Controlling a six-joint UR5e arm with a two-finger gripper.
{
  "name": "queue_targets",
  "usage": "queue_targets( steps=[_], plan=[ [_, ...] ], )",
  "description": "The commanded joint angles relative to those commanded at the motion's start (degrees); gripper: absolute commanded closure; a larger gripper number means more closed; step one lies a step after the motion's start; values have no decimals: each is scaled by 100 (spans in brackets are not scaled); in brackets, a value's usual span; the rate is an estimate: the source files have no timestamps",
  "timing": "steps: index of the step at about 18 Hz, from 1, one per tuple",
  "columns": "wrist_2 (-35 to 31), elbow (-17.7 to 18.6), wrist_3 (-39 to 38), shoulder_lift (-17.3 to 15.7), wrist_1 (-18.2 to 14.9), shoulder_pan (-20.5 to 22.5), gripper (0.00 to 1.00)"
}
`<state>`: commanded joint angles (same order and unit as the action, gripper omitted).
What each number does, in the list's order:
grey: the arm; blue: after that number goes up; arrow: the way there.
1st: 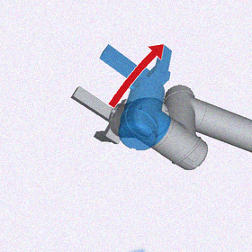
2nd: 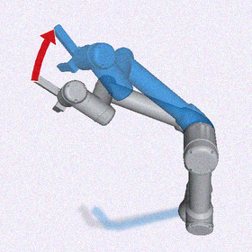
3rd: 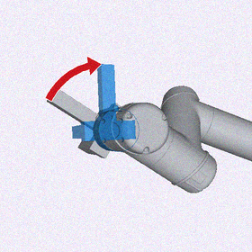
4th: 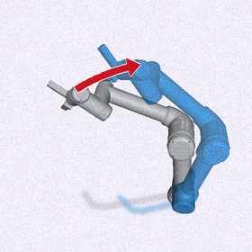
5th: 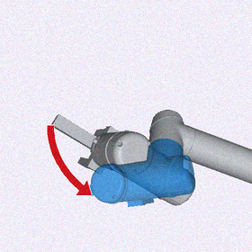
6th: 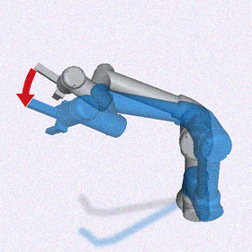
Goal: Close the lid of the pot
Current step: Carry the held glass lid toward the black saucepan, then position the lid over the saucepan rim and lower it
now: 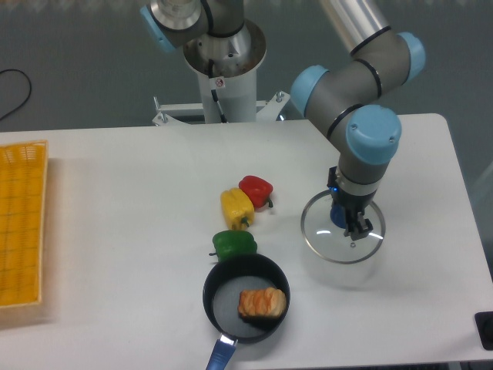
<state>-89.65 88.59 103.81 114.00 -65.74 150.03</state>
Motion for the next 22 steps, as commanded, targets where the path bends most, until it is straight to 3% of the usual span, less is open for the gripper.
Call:
queue_targets(
  steps=[22],
  plan=[
    [105,-431,-1723,88,-255,-1055,49]
  ],
)
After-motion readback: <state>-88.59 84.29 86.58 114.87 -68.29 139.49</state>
